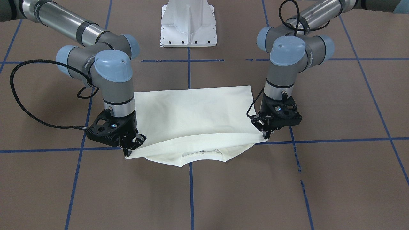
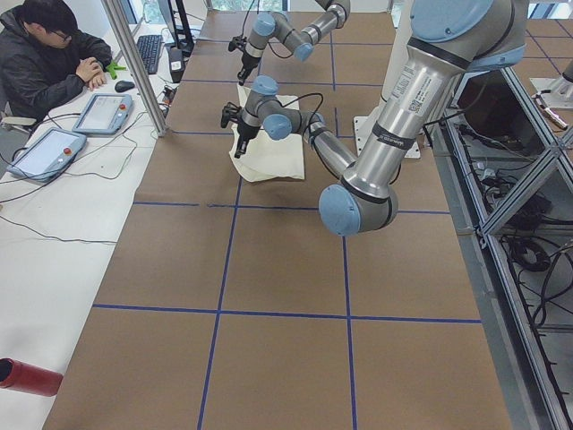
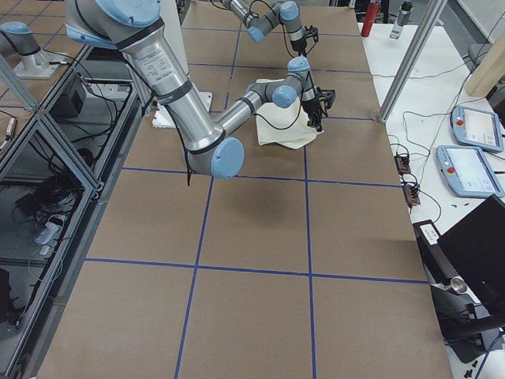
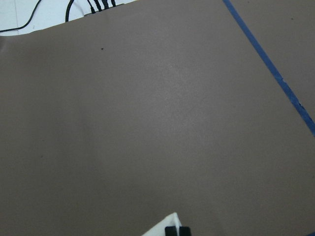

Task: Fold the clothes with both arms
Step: 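Lower the hem onto the collar edge and open both grippers, then move the left gripper down to the side edge of the folded shirt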

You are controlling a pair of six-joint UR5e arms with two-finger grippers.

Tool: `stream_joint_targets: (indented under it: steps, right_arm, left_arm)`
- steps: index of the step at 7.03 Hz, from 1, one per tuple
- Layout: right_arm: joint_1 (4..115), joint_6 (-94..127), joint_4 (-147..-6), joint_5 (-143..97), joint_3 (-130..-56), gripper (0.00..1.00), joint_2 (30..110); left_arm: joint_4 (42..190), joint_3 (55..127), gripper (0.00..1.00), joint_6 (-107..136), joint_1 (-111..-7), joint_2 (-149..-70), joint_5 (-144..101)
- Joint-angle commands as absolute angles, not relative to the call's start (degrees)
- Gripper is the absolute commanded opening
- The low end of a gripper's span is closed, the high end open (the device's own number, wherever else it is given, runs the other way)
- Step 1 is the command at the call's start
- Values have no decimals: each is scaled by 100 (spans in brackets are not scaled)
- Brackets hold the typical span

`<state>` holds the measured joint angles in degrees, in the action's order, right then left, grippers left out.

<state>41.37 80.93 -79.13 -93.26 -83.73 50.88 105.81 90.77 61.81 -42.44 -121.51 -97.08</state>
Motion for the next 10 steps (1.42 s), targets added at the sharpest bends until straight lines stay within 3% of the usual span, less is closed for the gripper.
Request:
stream_joint_targets:
  steps: [1,2,3,5,7,8,9,10]
  right_arm:
    - [4026,8077,-7796,-9325,-8235,11,5097]
    - [3973,8060,-7796,-9290,-8244,99,5150]
    - [3999,7807,-7787,-9229,-8366,100,5142]
    - [4332,6956,-7814,-9822,-8910,100,5403]
    - [4333,6952,-7787,-9800,-9061,100,5537]
    - [4333,6952,-7778,-9791,-9070,100,5546]
    - [4333,6952,-7778,-9791,-9079,100,5537]
    - [4333,6952,-7778,-9791,-9079,100,5537]
  left_arm:
    - [10705,8886,0,6179,-4201,-12173,-9712]
    - [10879,8894,53,6074,-4210,-12086,-9703]
    - [11037,8973,100,5490,-4219,-12033,-9729]
    - [11074,9839,100,5414,-4184,-11447,-9947]
    - [11440,10990,100,5894,-3817,-10273,-10072]
    - [12131,11030,99,6594,-3440,-9865,-10003]
    - [12564,11004,75,7149,-3080,-9644,-9619]
    - [12603,10847,59,7624,-2754,-9642,-9398]
